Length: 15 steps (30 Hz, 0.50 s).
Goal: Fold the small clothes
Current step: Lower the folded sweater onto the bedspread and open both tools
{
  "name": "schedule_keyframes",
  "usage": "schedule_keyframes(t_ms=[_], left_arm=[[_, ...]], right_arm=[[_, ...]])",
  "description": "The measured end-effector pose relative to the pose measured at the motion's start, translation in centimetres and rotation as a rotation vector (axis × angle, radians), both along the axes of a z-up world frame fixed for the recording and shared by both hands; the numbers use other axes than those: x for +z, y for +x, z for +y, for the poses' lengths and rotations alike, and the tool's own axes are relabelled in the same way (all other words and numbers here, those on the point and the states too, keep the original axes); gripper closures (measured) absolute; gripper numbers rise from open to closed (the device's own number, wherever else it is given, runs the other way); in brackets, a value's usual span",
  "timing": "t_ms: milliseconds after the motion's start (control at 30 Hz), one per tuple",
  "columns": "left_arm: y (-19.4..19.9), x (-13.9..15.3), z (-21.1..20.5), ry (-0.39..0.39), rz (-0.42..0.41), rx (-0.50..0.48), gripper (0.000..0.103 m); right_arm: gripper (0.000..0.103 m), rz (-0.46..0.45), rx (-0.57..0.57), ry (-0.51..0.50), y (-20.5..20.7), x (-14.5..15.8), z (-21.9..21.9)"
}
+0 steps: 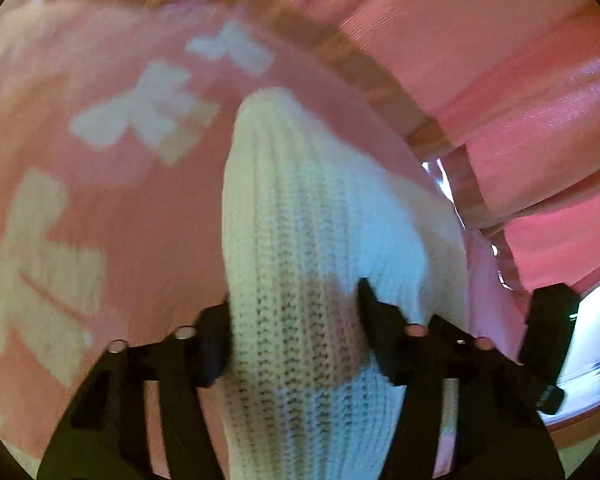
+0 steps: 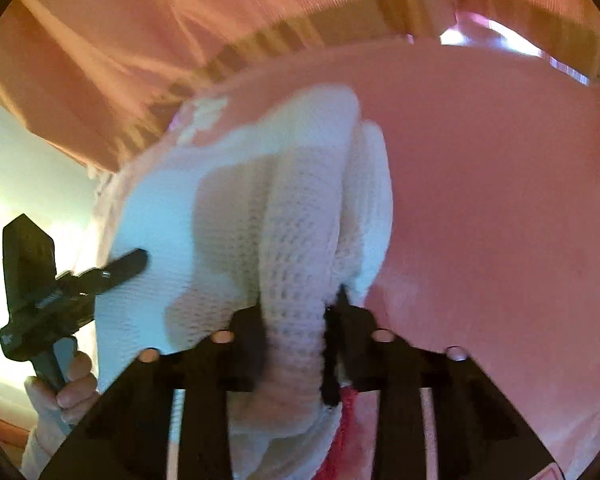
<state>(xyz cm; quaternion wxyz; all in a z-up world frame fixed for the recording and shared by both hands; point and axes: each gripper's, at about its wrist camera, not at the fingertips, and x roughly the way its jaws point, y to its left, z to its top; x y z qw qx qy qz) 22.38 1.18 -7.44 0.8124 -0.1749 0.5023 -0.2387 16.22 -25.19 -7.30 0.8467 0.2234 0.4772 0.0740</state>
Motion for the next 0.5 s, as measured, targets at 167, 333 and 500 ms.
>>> schedule_keyframes(t_ms=[167, 333, 500], left_arm=[[-1.5, 4.2, -3.0, -0.029, -0.137, -0.085, 0.061], [-0.9, 0.9, -6.0, 0.225, -0.108, -0.043, 0.043], [-2.7, 3.7, -4.9, 0.177, -0.154, 0.007, 0.042]], right_arm=[[0.080, -0.199, -0.007, -0.101, -3.4, 6.7, 0.6], [0.074, 0.056, -0.106, -0.201, -2.3, 0.7, -2.6], [0.085, -0.120, -0.143, -0.220, -5.9, 6.0, -2.0]])
